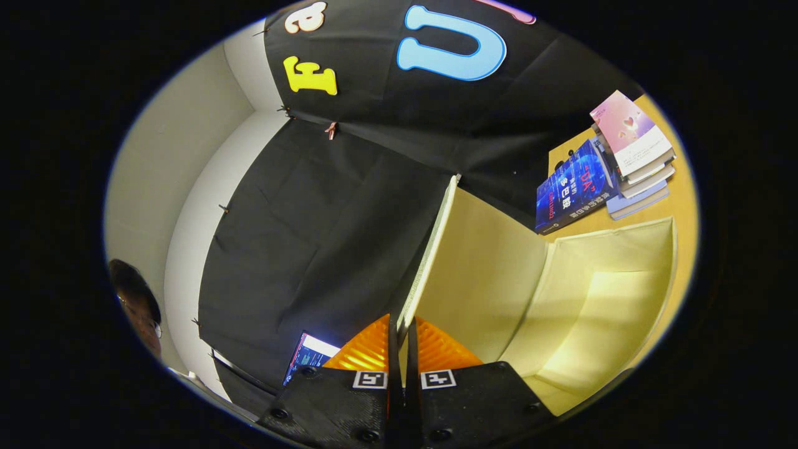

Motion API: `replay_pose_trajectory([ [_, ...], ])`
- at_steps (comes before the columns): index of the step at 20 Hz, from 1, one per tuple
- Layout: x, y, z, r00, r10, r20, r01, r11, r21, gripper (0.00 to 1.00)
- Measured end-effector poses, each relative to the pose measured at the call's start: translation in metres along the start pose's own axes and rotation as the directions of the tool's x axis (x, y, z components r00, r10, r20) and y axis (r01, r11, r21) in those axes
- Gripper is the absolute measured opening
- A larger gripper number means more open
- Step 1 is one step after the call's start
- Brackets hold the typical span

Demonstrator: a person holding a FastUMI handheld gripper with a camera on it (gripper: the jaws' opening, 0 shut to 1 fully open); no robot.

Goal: Open the storage box then place both shoes into the box .Put the left shoe in first, then the right shoe, with the right side of both shoes facing outward in a uniform manner.

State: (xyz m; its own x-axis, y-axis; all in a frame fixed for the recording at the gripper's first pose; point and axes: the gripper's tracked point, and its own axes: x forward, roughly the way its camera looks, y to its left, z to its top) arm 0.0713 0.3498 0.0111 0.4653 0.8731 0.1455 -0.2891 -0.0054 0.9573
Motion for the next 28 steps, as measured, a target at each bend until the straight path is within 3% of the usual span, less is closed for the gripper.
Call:
replay_pose_trajectory([
  [5,0.028,0.005,-0.008,1.000,-0.002,-0.015,0.002,1.000,0.015,0.05],
  [11,0.043,0.001,-0.007,1.000,-0.016,-0.011,0.017,1.000,0.017,0.15],
  [12,0.045,0.000,-0.005,1.000,-0.024,-0.005,0.024,1.000,0.014,0.21],
  [16,0.042,-0.012,0.002,0.997,-0.069,0.026,0.070,0.997,-0.016,0.73],
  [18,0.038,-0.015,0.006,0.995,-0.087,0.043,0.088,0.996,-0.026,0.85],
  [23,0.019,-0.022,0.004,0.990,-0.138,0.042,0.141,0.986,-0.084,0.94],
  [28,-0.027,-0.045,0.013,0.949,-0.297,0.103,0.312,0.924,-0.220,0.97],
])
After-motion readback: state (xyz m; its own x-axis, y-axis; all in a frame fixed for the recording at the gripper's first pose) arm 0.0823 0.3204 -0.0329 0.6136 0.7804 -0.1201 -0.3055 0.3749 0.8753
